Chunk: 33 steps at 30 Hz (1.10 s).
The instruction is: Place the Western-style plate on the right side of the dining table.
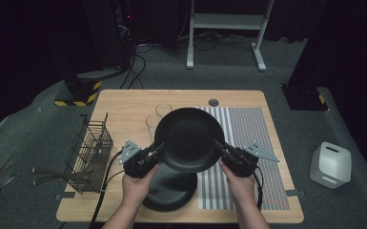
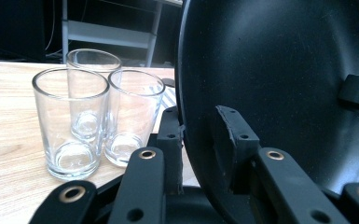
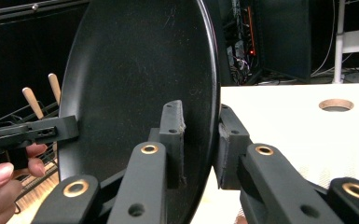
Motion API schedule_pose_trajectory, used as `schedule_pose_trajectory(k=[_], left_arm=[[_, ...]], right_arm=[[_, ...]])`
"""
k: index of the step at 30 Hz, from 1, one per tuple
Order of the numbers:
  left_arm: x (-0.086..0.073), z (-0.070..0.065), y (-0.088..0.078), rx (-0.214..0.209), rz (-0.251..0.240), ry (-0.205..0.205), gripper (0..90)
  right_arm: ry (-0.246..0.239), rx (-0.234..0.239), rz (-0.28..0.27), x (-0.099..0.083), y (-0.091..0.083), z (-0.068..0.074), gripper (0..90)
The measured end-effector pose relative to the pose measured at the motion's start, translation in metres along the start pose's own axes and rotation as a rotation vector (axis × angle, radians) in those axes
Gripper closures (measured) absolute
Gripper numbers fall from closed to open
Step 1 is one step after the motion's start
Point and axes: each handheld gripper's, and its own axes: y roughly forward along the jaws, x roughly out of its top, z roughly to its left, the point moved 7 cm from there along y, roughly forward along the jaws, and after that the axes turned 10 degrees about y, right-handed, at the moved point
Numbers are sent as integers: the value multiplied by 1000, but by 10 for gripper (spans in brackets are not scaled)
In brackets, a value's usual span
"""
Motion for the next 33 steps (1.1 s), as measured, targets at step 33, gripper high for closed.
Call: schedule_pose_trajectory(k=[33], left_arm=[[-18, -26, 51, -145, 68, -83, 714]], right_arm=[[59, -42, -29, 7, -36, -33, 808]])
